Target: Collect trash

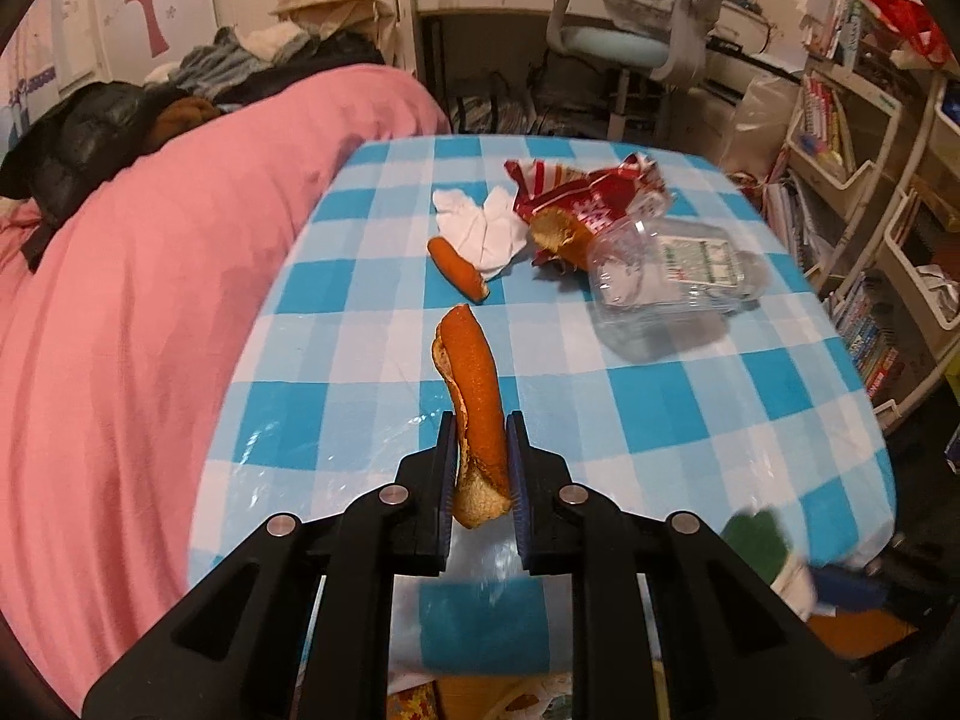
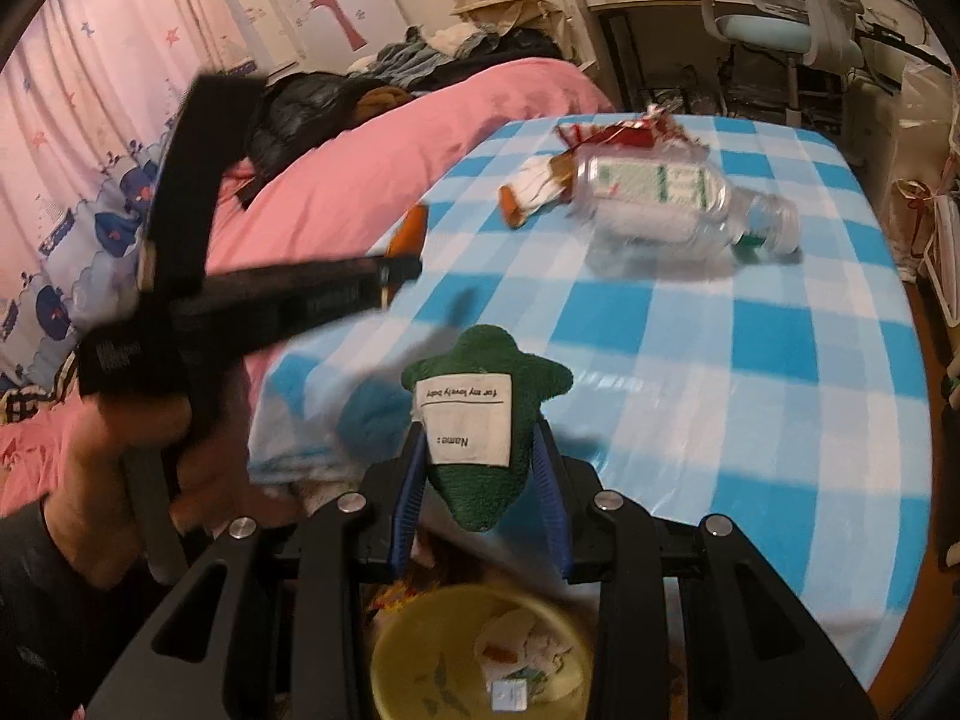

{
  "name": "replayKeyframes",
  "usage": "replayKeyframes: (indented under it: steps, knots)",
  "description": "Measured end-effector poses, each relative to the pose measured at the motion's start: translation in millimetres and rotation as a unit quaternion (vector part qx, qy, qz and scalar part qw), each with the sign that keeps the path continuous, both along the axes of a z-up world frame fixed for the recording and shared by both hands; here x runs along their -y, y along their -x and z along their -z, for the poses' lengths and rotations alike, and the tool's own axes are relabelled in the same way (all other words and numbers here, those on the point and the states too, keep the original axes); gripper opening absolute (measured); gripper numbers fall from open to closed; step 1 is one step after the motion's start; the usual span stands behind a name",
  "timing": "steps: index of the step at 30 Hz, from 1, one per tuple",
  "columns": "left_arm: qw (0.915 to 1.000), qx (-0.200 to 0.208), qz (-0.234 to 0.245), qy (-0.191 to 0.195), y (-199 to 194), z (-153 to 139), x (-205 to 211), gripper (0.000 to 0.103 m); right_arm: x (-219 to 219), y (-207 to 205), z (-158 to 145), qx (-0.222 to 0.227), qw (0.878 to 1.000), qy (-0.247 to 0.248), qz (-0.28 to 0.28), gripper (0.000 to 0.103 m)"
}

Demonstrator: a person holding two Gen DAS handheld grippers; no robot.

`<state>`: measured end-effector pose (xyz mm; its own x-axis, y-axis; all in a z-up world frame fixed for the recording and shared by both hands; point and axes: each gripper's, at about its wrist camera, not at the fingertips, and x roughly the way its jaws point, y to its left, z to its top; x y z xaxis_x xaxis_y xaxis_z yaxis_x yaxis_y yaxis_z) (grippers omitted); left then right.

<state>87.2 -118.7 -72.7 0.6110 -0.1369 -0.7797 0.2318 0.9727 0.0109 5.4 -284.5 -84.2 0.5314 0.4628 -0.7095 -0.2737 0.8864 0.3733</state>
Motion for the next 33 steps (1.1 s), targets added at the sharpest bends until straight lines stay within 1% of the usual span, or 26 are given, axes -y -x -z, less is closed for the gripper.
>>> replayKeyframes:
  steps: [4,8,12,15,17,18,20,22,23,25,26,28,30,32,33]
  knots:
    - [0.9997,0.016,0.013,0.012,26,-18,-8,0.015,-15,26,12,-0.017,1.000,0.008,-0.020,0.035]
    - [0.9995,0.019,0.021,0.016,50,-24,-16,0.015,-32,50,29,-0.043,0.998,0.020,-0.040,0.035]
    - [0.9995,0.010,0.028,0.014,73,-21,-22,0.015,-45,67,47,-0.070,0.996,0.035,-0.052,0.036]
    - [0.9994,-0.003,0.035,0.005,91,-14,-25,0.015,-53,75,54,-0.080,0.993,0.063,-0.054,0.040]
    - [0.9990,-0.022,0.037,0.000,105,-5,-28,0.015,-51,77,55,-0.079,0.994,0.067,-0.041,0.045]
    - [0.9987,-0.034,0.037,0.001,112,0,-29,0.015,-48,78,55,-0.076,0.994,0.067,-0.033,0.047]
    - [0.9976,-0.060,0.034,0.004,123,12,-32,0.015,-36,79,49,-0.062,0.996,0.068,0.004,0.054]
    - [0.9950,-0.094,0.033,0.007,134,27,-33,0.015,-20,81,37,-0.036,0.996,0.063,0.047,0.057]
    - [0.9928,-0.114,0.037,0.007,141,35,-32,0.015,-14,84,30,-0.019,0.996,0.060,0.067,0.060]
    - [0.9852,-0.160,0.062,0.003,154,52,-25,0.015,-2,88,11,0.028,0.993,0.050,0.106,0.066]
    - [0.9830,-0.170,0.070,-0.002,160,57,-21,0.017,2,90,3,0.048,0.991,0.050,0.118,0.069]
    - [0.9814,-0.173,0.082,-0.016,171,61,-15,0.025,8,95,-15,0.088,0.986,0.050,0.136,0.074]
    - [0.9833,-0.159,0.085,-0.024,176,58,-13,0.050,13,100,-28,0.116,0.981,0.046,0.152,0.079]
    - [0.9887,-0.127,0.075,-0.027,176,47,-16,0.061,20,99,-32,0.124,0.978,0.039,0.164,0.085]
    - [0.9913,-0.111,0.066,-0.025,175,41,-19,0.063,19,99,-31,0.124,0.977,0.035,0.169,0.086]
